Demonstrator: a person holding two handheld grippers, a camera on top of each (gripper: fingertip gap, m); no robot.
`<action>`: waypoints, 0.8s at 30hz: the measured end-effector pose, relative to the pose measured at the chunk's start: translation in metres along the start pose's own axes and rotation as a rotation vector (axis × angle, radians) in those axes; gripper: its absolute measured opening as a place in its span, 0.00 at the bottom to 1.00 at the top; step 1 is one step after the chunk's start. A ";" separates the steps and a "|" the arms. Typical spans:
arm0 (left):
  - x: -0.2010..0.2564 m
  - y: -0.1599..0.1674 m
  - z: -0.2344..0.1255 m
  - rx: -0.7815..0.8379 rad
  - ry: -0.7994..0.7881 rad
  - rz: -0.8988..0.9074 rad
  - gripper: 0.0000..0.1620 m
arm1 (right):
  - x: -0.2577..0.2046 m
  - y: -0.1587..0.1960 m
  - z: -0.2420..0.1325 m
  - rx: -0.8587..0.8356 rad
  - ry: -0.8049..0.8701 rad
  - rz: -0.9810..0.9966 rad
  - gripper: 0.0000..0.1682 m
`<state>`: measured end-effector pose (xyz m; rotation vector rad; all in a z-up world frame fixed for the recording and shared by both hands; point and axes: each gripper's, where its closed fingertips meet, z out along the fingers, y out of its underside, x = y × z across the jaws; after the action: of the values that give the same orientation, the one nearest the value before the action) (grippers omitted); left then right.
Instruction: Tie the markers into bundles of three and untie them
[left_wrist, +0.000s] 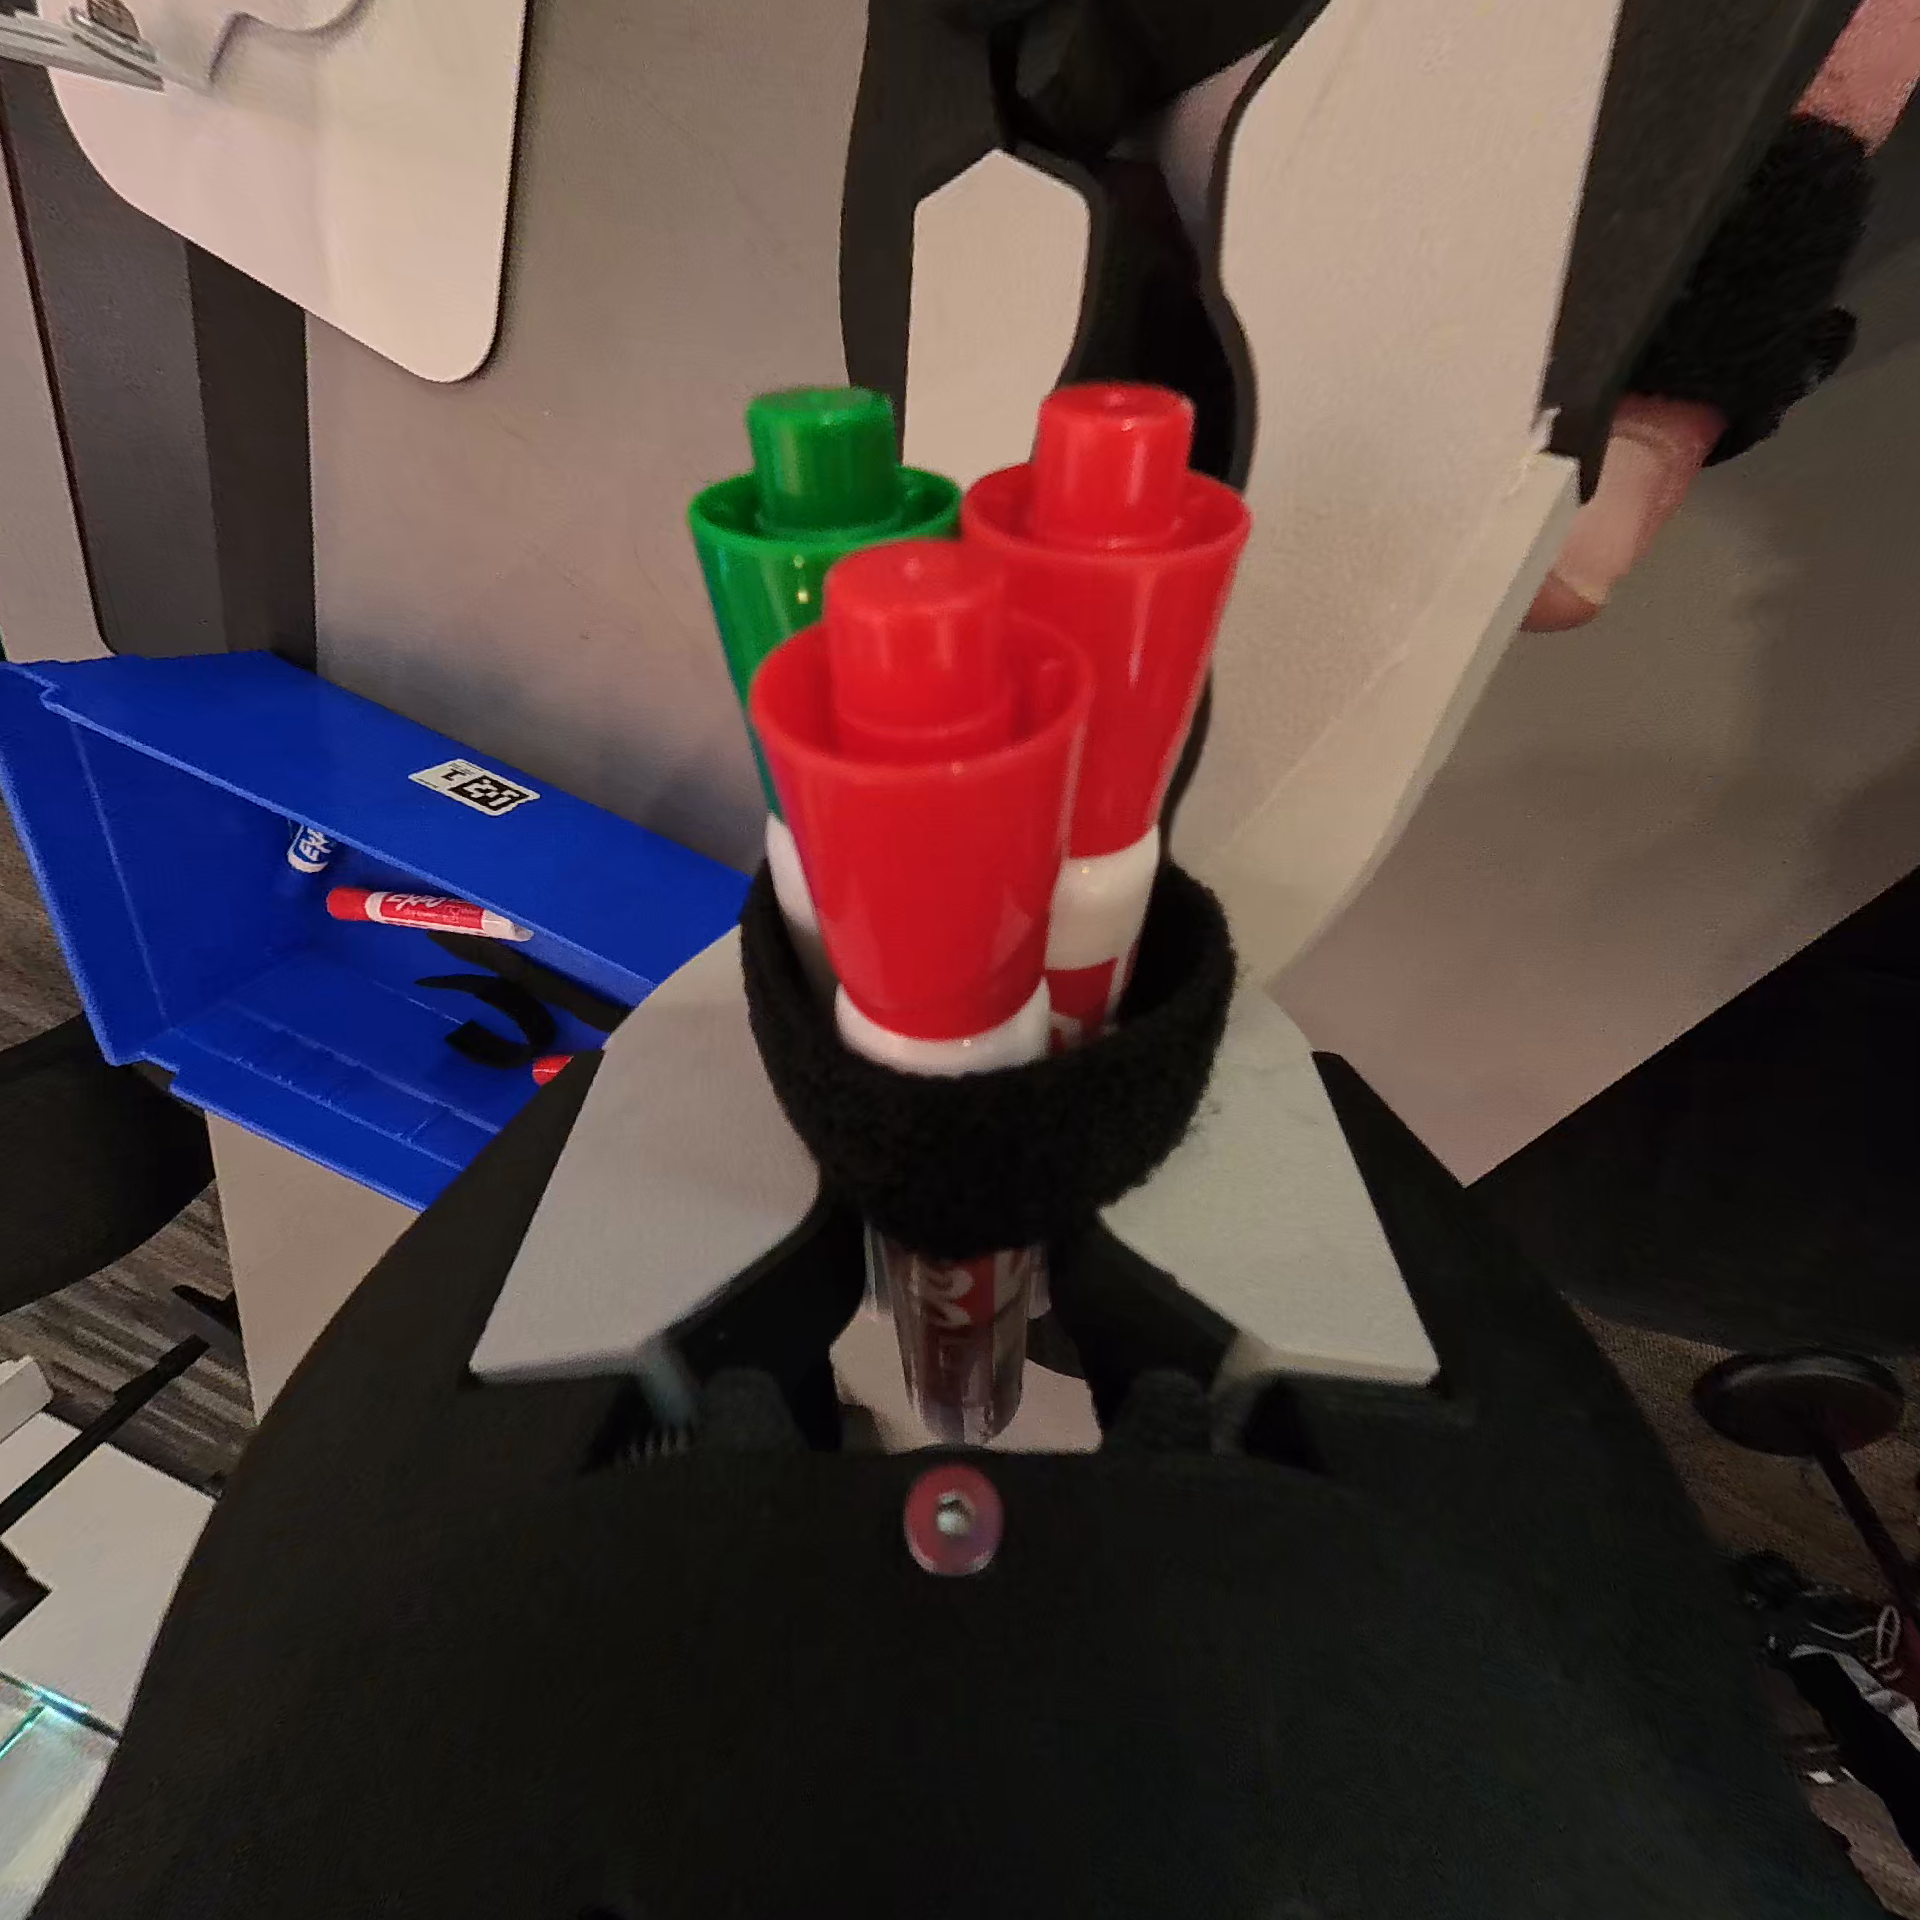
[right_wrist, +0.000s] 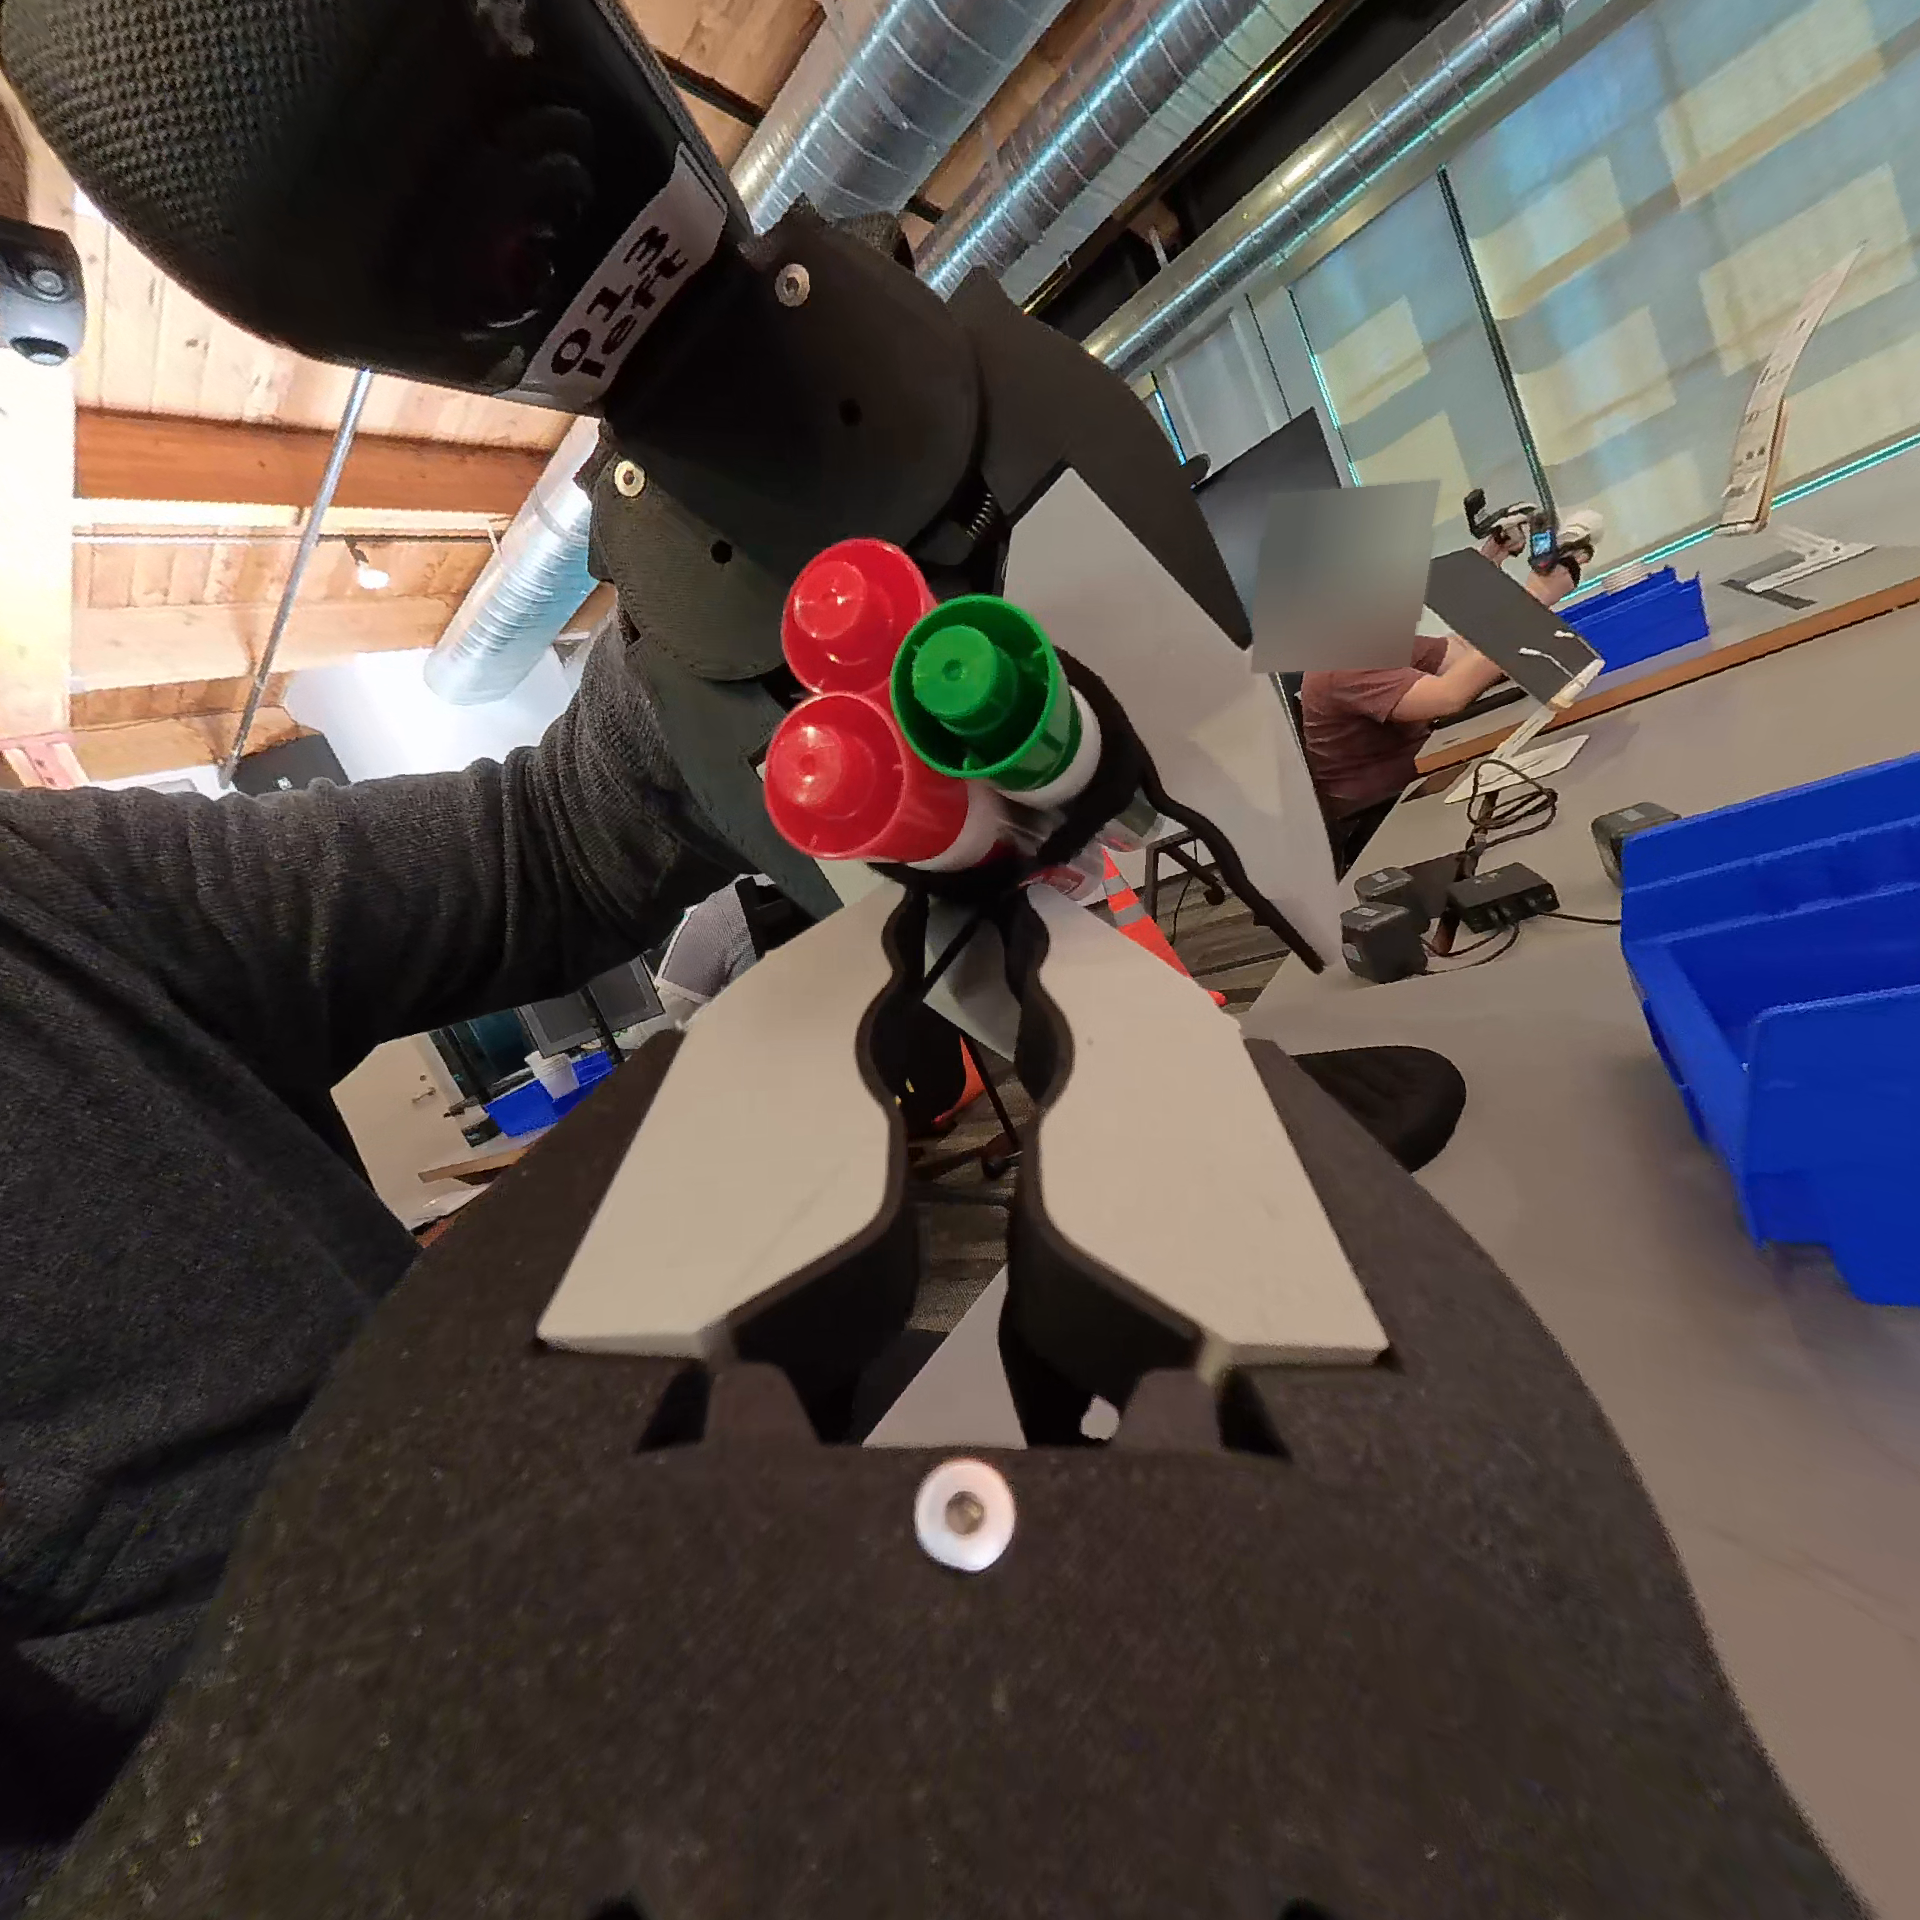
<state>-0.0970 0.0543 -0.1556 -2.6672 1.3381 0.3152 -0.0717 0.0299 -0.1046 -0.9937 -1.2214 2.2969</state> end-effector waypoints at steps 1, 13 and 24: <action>-0.001 0.001 0.001 -0.007 -0.008 0.000 0.26 | -0.001 0.000 0.001 -0.001 -0.004 0.005 0.12; -0.007 0.003 0.003 0.004 0.004 -0.023 0.26 | -0.001 0.002 0.000 -0.046 0.012 -0.060 0.25; -0.003 0.000 -0.007 0.055 0.078 -0.040 0.27 | 0.010 0.005 -0.011 -0.134 0.122 -0.272 0.29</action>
<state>-0.0983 0.0549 -0.1482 -2.6826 1.2925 0.1688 -0.0710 0.0391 -0.1174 -0.9324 -1.3809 1.9406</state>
